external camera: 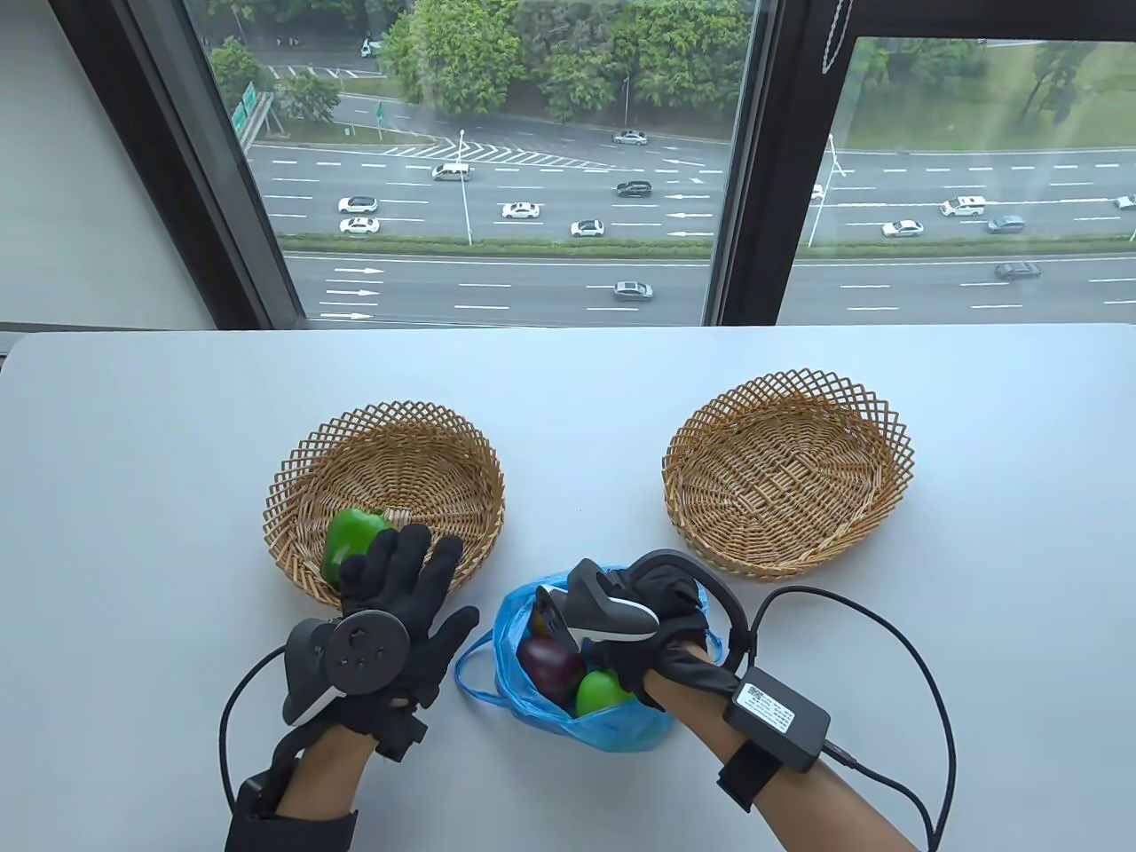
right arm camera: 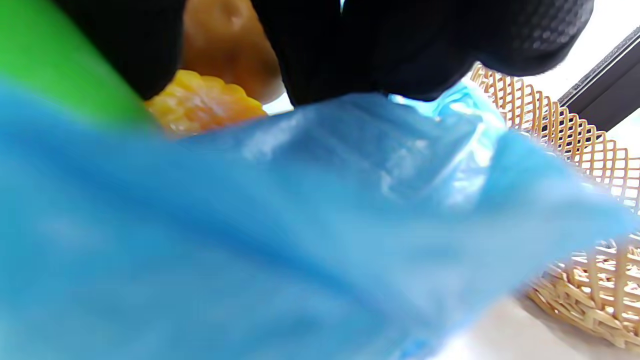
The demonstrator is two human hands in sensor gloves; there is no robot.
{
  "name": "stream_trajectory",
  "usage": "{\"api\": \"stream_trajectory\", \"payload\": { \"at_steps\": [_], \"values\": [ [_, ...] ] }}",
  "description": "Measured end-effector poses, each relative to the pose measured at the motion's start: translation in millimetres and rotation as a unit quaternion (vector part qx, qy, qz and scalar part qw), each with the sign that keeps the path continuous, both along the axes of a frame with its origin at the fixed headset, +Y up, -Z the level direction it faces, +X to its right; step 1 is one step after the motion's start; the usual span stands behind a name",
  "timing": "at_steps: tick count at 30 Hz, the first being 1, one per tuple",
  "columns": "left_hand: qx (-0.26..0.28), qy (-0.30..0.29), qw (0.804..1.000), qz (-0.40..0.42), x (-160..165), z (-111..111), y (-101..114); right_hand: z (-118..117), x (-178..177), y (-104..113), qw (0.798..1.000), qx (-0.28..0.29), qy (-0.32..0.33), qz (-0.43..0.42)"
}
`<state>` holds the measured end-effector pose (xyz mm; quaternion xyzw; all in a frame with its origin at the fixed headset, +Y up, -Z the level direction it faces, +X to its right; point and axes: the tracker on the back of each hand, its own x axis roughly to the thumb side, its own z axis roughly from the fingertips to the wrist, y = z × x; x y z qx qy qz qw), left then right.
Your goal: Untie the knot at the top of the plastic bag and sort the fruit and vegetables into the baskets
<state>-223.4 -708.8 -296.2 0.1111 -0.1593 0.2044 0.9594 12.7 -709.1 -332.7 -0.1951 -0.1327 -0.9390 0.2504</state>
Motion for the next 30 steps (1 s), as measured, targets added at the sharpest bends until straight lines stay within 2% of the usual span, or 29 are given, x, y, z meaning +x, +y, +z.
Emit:
{"api": "stream_trajectory", "payload": {
  "at_steps": [5,8,16,26,30],
  "values": [
    [-0.005,0.003,1.000,0.001,-1,0,0,4,1,4,1.000,-0.008,0.004,0.004],
    [-0.004,0.004,1.000,0.001,-2,0,0,3,-1,-1,1.000,-0.015,0.006,0.007],
    [-0.006,0.002,1.000,-0.001,-2,-1,0,5,7,5,0.999,-0.003,0.015,-0.046],
    [0.017,-0.014,1.000,0.017,3,2,3,14,20,35,0.992,0.012,0.004,-0.129],
    [0.033,-0.026,0.999,0.025,7,5,5,26,20,48,0.986,0.043,0.019,-0.158]
  ]
}}
